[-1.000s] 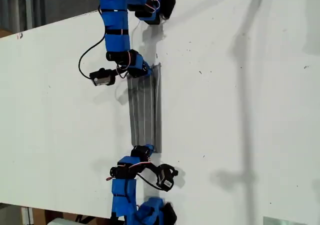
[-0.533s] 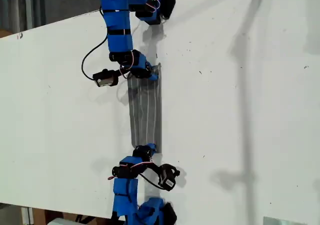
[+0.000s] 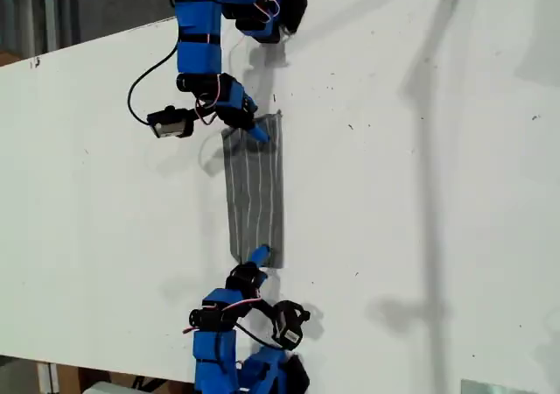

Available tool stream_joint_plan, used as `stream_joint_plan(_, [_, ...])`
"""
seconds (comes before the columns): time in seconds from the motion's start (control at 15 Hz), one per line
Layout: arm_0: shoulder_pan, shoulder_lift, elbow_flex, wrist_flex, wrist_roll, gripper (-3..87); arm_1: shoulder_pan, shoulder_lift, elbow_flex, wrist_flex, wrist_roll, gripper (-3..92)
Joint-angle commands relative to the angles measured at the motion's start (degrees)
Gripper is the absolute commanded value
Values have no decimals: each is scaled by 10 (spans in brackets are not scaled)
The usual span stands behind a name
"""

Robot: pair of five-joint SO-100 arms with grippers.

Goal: Grasp corners of a square towel and fold twice.

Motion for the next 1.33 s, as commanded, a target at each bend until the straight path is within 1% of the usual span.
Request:
stream_joint_plan(0.0, [-25,78,42,-10,9,261,42,35,24,-7,-26,350])
stream_joint_plan(0.13, [-45,97,86,-34,13,256,83,21,54,-44,-55,350])
stream_joint_plan(0.27, [-54,105,112,-37,3,247,103,-30,55,-82,-74,346])
stream_joint_plan(0.4, [-47,173,165,-39,-18,240,105,-89,39,-120,-98,348])
stream_joint_plan(0.47, [-47,237,213,-43,-34,236,85,-129,9,-118,-107,352])
stream_joint_plan(0.53, [-47,312,266,-53,-50,233,75,-160,-8,-119,-98,354])
stream_joint_plan(0.67, [-40,417,320,-35,-68,230,82,-202,-6,-132,-76,358])
stream_joint_plan(0.73, [-33,449,333,-27,-74,229,81,-218,-5,-142,-67,306])
stream_joint_plan(0.8, [-28,477,348,-24,-79,227,75,-226,-6,-148,-54,194])
stream_joint_plan(0.93, [-28,538,386,-18,-83,225,73,-222,5,-140,-37,38])
stream_joint_plan(1.0, [-31,559,399,-15,-83,224,83,-202,31,-137,-30,-1])
stream_joint_plan(1.13, [-37,565,406,-16,-76,222,108,-111,114,-134,-1,-1])
stream_joint_plan(1.27, [-49,563,411,-23,-67,220,138,47,204,-91,36,-1])
